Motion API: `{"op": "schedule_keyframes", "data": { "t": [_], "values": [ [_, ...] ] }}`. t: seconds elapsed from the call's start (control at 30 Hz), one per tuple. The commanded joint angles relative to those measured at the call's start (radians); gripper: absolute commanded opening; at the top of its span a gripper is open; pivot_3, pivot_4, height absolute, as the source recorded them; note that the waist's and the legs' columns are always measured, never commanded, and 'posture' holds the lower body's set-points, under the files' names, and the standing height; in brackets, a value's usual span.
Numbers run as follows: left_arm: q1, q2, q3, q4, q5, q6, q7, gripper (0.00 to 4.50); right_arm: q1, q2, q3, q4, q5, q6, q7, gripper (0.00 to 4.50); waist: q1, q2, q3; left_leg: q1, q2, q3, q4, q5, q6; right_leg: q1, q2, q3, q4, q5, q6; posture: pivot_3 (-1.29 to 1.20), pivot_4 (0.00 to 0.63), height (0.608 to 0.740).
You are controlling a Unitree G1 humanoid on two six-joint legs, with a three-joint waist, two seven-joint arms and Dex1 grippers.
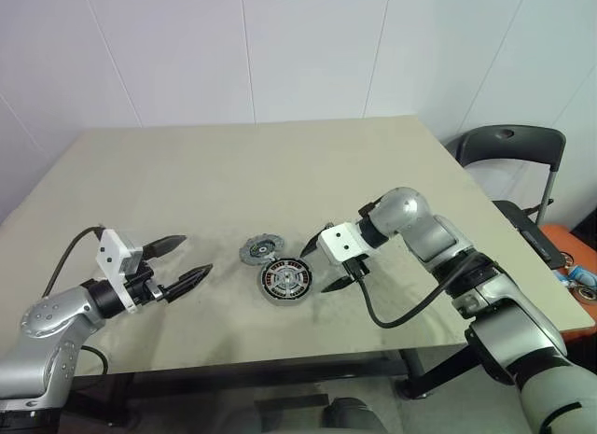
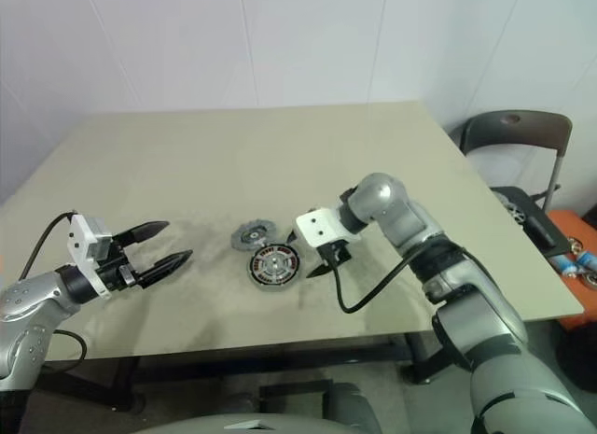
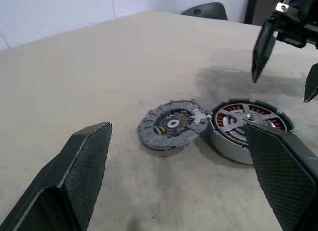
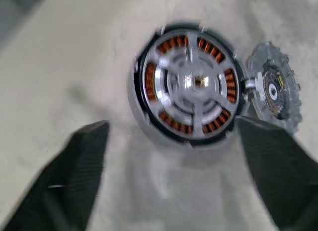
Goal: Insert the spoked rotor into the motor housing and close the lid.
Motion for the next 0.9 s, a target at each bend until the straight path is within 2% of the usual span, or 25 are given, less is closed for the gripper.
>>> {"op": "schedule_keyframes", "data": {
  "t": [0.03,0.27,0.63,0.73,0.9],
  "values": [
    [0.003,0.003,0.033,-0.02,-0.008,-0.017,-0.008,4.5,-0.074,0.013,0.039,0.091,-0.086,-0.206,-0.028,4.48,-0.001,0.0,0.0,0.0,0.0,0.0,0.0,0.0,0.0,0.0,0.0,0.0,0.0,0.0,0.0,0.0,0.0,0.74],
    [0.014,0.006,0.029,-0.03,-0.003,-0.016,-0.009,4.5,-0.144,0.047,0.091,0.218,-0.148,-0.428,-0.029,4.48,-0.004,0.0,0.0,0.0,0.0,0.0,0.0,0.0,0.0,0.0,-0.002,0.0,0.0,0.0,-0.001,0.0,0.0,0.74],
    [0.023,0.001,0.017,-0.044,0.009,-0.018,-0.001,4.5,-0.143,0.091,0.114,0.288,-0.205,-0.483,-0.05,4.48,-0.026,0.0,0.0,0.001,-0.002,0.0,0.0,0.0,0.0,0.0,-0.006,-0.001,0.004,0.0,-0.001,0.0,0.0,0.74],
    [0.021,-0.002,0.013,-0.044,0.013,-0.019,0.001,4.5,-0.127,0.105,0.11,0.283,-0.212,-0.453,-0.061,3.93,-0.025,0.0,0.0,0.002,-0.002,0.0,0.0,0.0,0.0,0.0,-0.006,-0.001,0.005,0.0,-0.002,0.0,0.0,0.74],
    [0.016,-0.009,0.002,-0.041,0.022,-0.023,0.007,4.5,-0.111,0.129,0.1,0.263,-0.21,-0.372,-0.074,2.35,-0.024,0.0,0.0,0.004,-0.002,0.0,0.0,0.0,-0.001,0.0,-0.006,-0.001,0.007,0.0,-0.002,0.0,0.0,0.74]
  ]
}}
